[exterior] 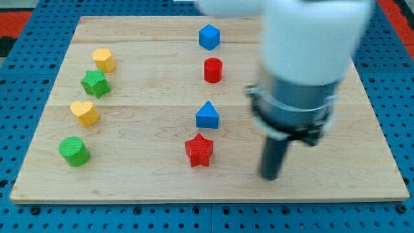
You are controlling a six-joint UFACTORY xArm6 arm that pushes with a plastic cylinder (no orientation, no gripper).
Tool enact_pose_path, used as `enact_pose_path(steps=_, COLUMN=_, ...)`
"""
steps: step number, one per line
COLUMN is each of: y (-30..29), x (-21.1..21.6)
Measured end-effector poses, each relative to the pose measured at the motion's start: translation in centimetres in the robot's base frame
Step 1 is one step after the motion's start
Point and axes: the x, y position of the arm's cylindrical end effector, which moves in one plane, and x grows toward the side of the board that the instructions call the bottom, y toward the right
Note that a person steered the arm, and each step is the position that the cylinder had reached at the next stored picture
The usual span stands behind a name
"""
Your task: Push red circle towards center right
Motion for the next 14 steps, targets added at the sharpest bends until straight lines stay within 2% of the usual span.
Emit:
enact_pose_path(steps=2, y=9.6, x=-12.4)
enact_pose_path(steps=3, y=10.4, x=-19.2)
enact_pose_path(steps=4, y=8.4, x=-24.2)
enact_pose_path(steps=5, y=2.5, x=-27.1)
enact_pose_path(steps=7, y=-13.4, x=-27.1)
enact_pose_path(steps=8, y=-16.2, x=-24.6)
enact_pose_path(steps=11, y=-10.0, x=-19.6)
enact_pose_path(steps=13, y=-1.3, x=-19.5)
enact_pose_path(steps=14, y=-0.8, x=-17.8)
